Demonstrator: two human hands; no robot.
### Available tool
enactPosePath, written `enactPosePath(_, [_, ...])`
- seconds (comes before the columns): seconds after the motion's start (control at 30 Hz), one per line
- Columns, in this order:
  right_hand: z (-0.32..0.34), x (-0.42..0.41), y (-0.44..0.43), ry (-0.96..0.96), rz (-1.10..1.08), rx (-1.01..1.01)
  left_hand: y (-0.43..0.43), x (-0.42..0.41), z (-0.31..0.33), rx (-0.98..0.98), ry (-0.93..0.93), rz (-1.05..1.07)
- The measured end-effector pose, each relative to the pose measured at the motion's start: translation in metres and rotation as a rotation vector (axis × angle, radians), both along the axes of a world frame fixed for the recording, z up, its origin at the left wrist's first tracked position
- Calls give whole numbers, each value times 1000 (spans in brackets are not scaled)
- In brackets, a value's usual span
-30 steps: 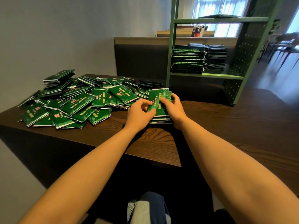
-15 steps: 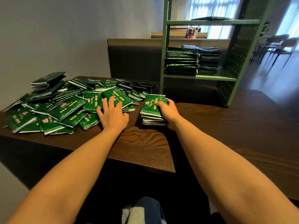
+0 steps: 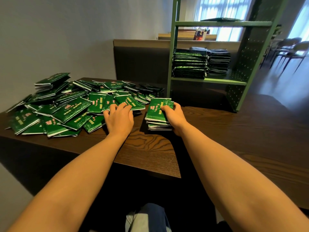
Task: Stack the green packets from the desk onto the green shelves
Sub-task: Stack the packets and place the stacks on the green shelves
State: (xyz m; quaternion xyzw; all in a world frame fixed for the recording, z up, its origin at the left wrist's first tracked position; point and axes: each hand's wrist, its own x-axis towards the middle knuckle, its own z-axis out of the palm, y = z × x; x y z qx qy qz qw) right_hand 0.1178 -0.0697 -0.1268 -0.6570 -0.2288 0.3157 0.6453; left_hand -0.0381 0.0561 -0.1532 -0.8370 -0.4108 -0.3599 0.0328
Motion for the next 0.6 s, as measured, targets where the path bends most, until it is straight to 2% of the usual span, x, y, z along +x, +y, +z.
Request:
enactPosePath(0.17, [1, -3, -1, -22, -7, -17, -1, -3, 9, -118, -365, -246])
enactPosePath(0.27, [2, -3, -1, -45, 0, -24, -18, -5, 23, -104, -524, -346])
enactPosePath(0.33, [3, -6, 0, -74, 7, -42, -34, -5, 30, -90, -535, -429])
enactPosePath(0.4, [7, -10, -2, -87, -14, -59, -48, -5, 29, -107, -456, -529])
enactPosePath(0.47, [13, -13, -4, -30, -2, -82, -57, -5, 21, -128, -362, -595])
enactPosePath(0.6, [23, -13, -16, 128, 172, -100, -66, -9, 15, -184, -306, -655])
